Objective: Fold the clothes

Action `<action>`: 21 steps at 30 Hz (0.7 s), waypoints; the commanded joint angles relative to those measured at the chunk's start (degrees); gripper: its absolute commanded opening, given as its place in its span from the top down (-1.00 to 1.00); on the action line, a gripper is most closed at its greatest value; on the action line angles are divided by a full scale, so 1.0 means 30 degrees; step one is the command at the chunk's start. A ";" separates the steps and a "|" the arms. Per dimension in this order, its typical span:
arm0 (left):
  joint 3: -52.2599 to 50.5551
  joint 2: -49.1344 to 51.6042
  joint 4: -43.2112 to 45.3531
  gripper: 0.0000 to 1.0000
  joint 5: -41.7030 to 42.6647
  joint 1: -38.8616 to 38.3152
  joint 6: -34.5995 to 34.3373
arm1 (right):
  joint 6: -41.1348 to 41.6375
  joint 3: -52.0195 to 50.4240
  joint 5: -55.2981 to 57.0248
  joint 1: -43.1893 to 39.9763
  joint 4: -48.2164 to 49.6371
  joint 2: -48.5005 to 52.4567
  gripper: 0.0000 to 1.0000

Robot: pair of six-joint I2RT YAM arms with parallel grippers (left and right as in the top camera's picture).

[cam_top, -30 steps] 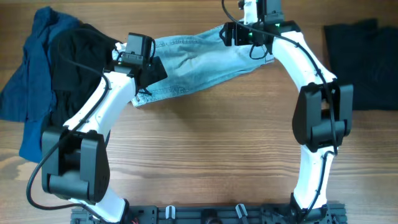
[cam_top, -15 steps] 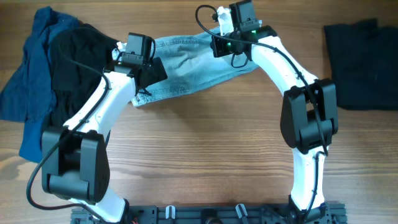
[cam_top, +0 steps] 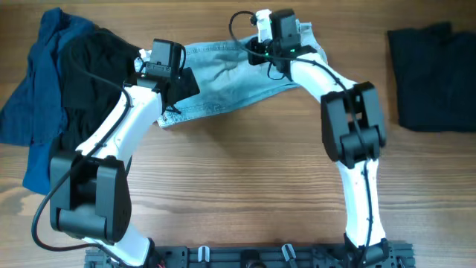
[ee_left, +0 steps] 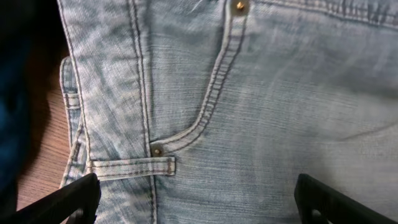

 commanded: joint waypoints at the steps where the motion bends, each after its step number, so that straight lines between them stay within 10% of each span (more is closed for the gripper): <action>1: -0.0066 0.0131 0.0087 -0.99 -0.0393 -0.0029 0.0350 | 0.0969 -0.0022 0.1224 -0.0066 0.2018 0.0882 0.91; 10: -0.0058 0.0087 0.0095 -0.99 -0.0401 -0.0022 0.0408 | 0.2164 0.1209 0.1377 -0.0903 0.0153 -0.0393 0.81; 14: 0.0080 -0.0401 -0.0087 -0.99 -0.0393 0.0029 0.1246 | 0.2965 0.1967 0.0845 -0.2426 -0.5734 -0.2798 -0.58; 17: 0.0372 -0.1246 -0.0444 -0.99 -0.0401 0.0022 0.1362 | 0.2856 0.2055 0.0605 -0.4022 -0.9449 -0.4816 -0.99; 21: 0.0393 -0.2790 -0.0459 -0.99 -0.0393 0.0022 0.1362 | 0.1668 0.2047 0.0605 -0.6040 -1.2874 -0.6076 -0.99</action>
